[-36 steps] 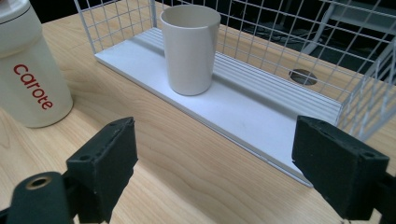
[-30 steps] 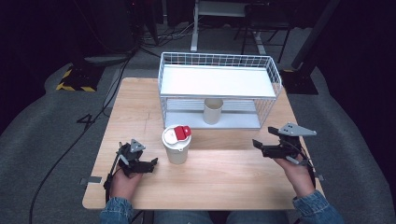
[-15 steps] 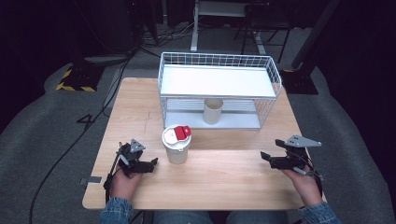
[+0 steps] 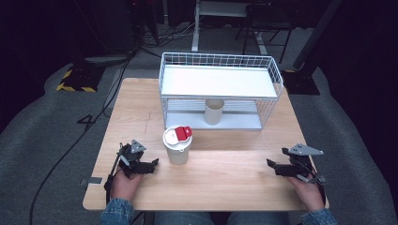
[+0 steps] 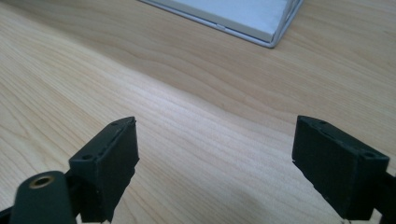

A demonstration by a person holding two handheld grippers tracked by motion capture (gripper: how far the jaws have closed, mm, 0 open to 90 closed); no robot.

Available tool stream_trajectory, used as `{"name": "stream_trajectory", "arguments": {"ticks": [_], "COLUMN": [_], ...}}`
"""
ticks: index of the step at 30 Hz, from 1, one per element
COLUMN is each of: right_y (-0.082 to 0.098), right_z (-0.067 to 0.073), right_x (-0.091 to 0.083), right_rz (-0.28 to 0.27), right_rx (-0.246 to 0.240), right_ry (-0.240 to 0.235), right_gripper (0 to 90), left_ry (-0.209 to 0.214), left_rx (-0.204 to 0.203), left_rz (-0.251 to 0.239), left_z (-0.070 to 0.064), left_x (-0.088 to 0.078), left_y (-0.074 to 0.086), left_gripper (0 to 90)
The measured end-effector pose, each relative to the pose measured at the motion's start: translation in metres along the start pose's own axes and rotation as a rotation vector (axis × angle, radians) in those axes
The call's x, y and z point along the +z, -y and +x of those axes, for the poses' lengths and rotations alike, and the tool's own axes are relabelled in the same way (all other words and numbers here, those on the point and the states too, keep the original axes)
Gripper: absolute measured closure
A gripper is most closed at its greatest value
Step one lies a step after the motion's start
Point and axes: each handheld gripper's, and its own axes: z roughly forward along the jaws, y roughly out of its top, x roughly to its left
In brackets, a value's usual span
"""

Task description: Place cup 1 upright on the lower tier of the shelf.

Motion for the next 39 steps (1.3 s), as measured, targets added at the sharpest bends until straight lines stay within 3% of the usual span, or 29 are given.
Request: {"name": "stream_trajectory", "arguments": {"ticks": [18,25,39], "right_y": [0.02,0.021,0.02], "right_z": [0.003,-0.002,-0.001], "right_x": [0.014,0.015,0.016], "right_rz": [0.071,0.083,0.087], "right_rx": [0.002,0.048,0.054], "right_ry": [0.045,0.019,0.027], "right_gripper": [14.3,13.0,11.2], "left_ry": [0.0,0.0,-0.012], "left_rx": [0.0,0.0,-0.009], "left_rz": [0.0,0.0,0.0], "left_z": [0.0,0.0,-0.001], "left_x": [0.0,0.0,0.0], "left_y": [0.0,0.0,0.0], "left_gripper": [12.1,12.1,12.2]}}
